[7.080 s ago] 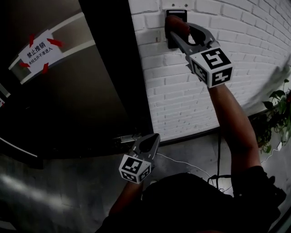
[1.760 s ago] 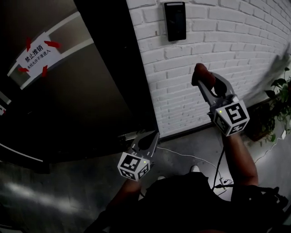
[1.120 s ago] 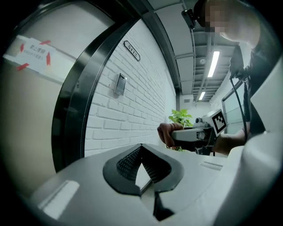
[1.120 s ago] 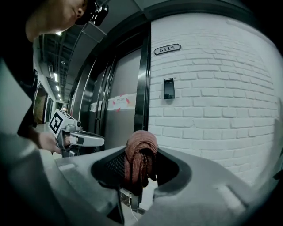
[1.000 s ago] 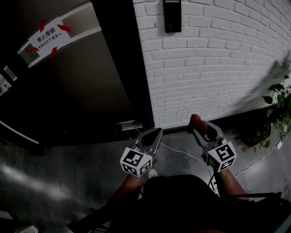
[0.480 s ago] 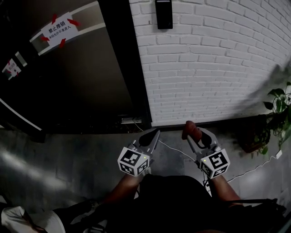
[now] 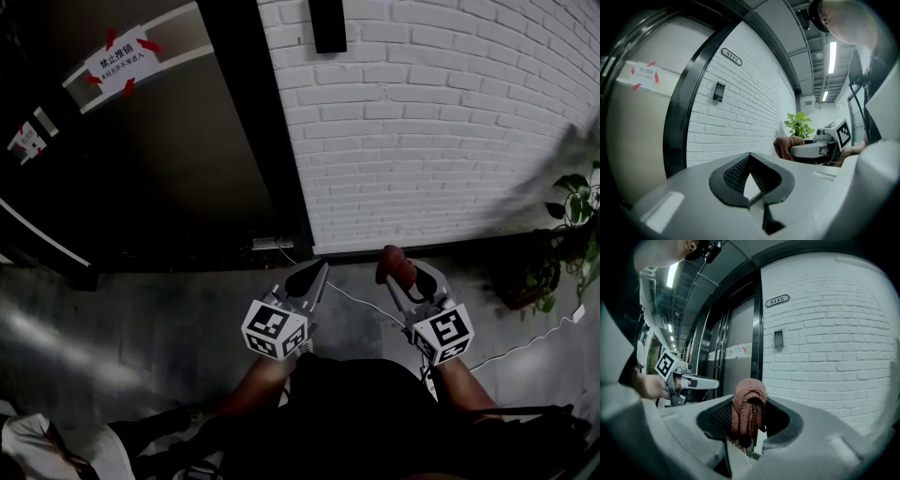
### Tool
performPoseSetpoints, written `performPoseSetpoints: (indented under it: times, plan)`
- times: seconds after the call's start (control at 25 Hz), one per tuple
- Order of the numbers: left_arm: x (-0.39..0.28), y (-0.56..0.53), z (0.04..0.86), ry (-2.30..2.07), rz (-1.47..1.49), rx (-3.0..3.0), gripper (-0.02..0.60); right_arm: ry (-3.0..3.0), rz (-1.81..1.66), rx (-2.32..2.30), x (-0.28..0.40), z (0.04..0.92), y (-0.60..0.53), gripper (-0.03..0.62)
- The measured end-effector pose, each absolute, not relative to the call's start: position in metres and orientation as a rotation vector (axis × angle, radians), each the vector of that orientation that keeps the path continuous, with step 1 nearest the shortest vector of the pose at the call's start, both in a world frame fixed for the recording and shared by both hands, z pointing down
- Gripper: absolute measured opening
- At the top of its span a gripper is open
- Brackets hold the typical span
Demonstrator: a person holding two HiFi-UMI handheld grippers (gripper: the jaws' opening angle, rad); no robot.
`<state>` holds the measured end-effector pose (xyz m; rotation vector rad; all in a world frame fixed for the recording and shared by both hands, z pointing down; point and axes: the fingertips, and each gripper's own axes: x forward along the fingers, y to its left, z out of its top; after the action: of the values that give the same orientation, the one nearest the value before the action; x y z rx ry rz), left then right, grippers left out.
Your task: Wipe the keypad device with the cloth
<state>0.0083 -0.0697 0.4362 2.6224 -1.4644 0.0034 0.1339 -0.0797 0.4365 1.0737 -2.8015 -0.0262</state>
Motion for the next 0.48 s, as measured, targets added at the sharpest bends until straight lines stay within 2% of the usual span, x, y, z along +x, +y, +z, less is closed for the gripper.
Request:
performPoseSetpoints:
  times: [0.48]
  plan:
    - [0.0047, -0.0731, 0.4293, -1.474, 0.021, 2.634, 0.017, -2.803, -0.010, 1.077, 0.1313, 0.4396, -0.0846, 0.140]
